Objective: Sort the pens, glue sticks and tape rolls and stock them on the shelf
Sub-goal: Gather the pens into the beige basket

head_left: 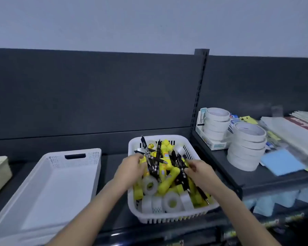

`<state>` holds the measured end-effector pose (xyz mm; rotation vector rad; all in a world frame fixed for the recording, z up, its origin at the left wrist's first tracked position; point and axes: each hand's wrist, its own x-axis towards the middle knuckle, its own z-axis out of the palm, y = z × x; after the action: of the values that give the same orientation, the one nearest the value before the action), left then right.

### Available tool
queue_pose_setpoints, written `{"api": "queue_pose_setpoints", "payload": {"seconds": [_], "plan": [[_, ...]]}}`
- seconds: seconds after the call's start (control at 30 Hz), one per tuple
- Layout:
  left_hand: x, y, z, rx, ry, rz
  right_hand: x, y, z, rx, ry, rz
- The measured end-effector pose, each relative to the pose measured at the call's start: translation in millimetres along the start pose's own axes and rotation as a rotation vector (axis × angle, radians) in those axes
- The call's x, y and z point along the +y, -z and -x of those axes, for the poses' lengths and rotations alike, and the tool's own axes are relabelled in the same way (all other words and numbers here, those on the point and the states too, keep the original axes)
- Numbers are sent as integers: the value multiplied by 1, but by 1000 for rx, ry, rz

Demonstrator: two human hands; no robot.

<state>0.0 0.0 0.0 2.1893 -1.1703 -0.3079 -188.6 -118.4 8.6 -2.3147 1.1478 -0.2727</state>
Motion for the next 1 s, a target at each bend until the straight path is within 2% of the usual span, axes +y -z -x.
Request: {"api": "queue_pose_setpoints", "payload": {"seconds": [0.1, 0.3, 0.43, 0.53, 0.6, 0.8, 0.9, 1.0], "plan": [[-7, -8, -33, 40, -5, -135, -2, -7, -33, -7, 2, 65], [-5, -25, -74, -30, 104, -292, -6, -23, -73, -205, -147, 60], [6, -34, -80, -34, 171, -85, -8, -30, -84, -187, -217, -91], [14, -37, -80, 43, 118, 93, 2, -37, -89, -157, -181, -169], [18, -39, -80, 10, 117, 172, 10, -41, -92, -166, -176, -253], [17, -52, -93, -163, 140, 34, 26, -48, -105, -217, -117, -441], [19, -52, -98, -207, 174, -16, 16, -44, -98, -188, -68, -433], [19, -50, -97, -180, 162, 28, 4, -31, -81, -134, 0, -382]]}}
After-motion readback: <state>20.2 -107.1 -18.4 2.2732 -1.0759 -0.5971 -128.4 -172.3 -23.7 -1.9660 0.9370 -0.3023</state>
